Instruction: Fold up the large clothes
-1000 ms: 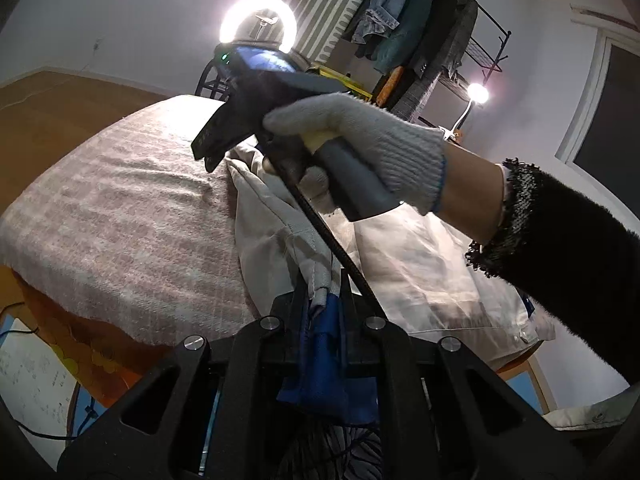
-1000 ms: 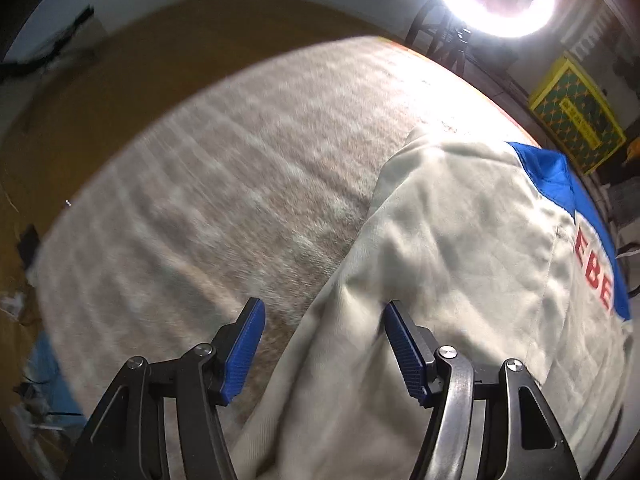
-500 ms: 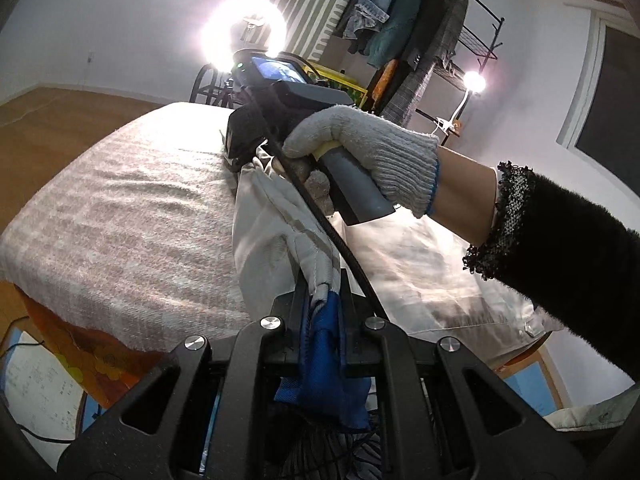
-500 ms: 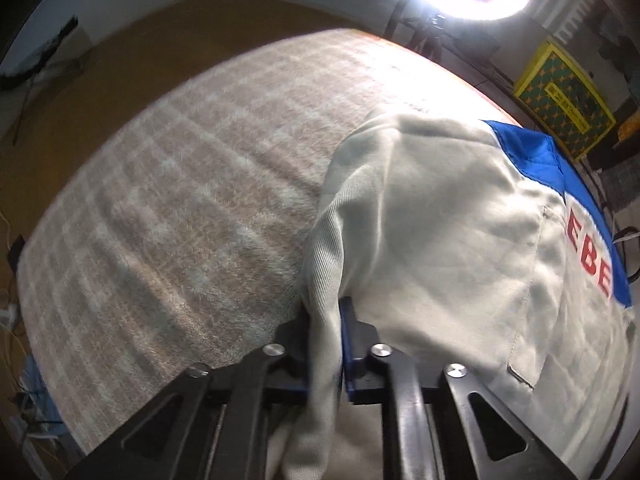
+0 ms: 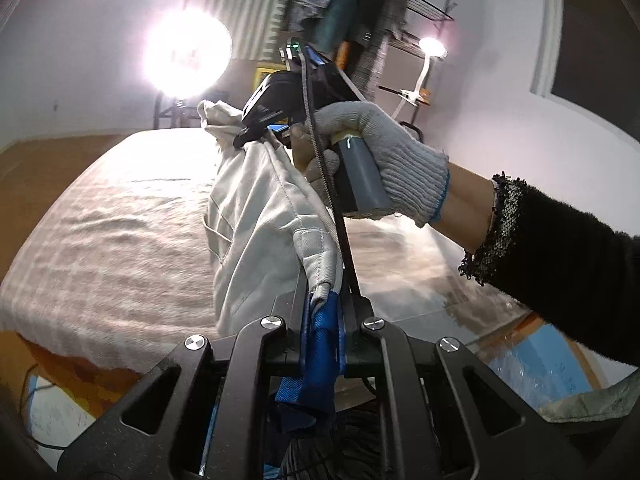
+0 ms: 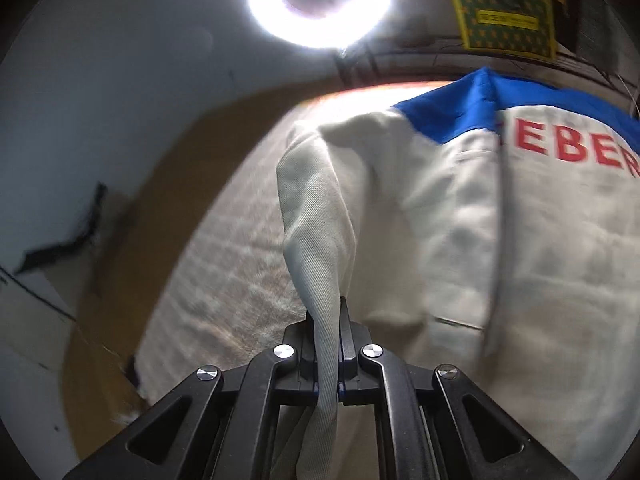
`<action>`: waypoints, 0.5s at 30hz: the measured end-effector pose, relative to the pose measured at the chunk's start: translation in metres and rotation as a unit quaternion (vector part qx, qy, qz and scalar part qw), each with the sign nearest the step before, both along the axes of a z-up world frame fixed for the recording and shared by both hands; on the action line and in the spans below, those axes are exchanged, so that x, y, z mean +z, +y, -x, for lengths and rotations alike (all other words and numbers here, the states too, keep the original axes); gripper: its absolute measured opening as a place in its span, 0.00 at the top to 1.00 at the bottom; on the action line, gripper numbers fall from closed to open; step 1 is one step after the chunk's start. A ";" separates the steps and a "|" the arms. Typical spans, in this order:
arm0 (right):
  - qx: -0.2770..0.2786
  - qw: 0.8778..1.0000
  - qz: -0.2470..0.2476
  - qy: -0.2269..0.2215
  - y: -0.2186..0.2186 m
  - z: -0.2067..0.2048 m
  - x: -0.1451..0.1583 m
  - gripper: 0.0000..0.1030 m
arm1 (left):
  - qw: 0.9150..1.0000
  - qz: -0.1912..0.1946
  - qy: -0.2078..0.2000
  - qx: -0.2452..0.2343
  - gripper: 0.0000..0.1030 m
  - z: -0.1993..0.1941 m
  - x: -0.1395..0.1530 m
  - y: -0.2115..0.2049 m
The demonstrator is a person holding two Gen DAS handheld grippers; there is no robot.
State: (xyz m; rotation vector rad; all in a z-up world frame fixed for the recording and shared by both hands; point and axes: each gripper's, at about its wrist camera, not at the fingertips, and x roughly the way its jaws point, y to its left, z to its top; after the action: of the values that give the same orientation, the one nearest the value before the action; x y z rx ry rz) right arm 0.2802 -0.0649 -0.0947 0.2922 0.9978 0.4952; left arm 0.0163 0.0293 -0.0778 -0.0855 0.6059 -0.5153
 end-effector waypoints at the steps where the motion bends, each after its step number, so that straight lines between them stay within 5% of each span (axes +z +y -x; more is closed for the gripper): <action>1: -0.006 1.000 -0.013 -0.004 -0.008 0.002 0.001 0.97 | 1.000 -0.005 -0.002 -0.005 0.92 0.001 0.001 -0.004; 10: -0.088 0.987 -0.124 0.047 -0.128 0.024 -0.039 0.96 | 0.996 -0.065 0.017 -0.066 0.93 0.013 -0.014 -0.060; 15: -0.099 0.987 -0.102 0.074 -0.161 0.013 -0.052 0.74 | 0.994 -0.068 0.041 -0.076 0.93 0.010 -0.028 -0.074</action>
State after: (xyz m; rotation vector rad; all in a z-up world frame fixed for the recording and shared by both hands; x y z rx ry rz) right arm 0.2670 -0.2262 -0.1465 0.6130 1.0497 0.3995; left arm 0.0059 -0.0444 -0.1058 0.0693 0.7298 -0.6177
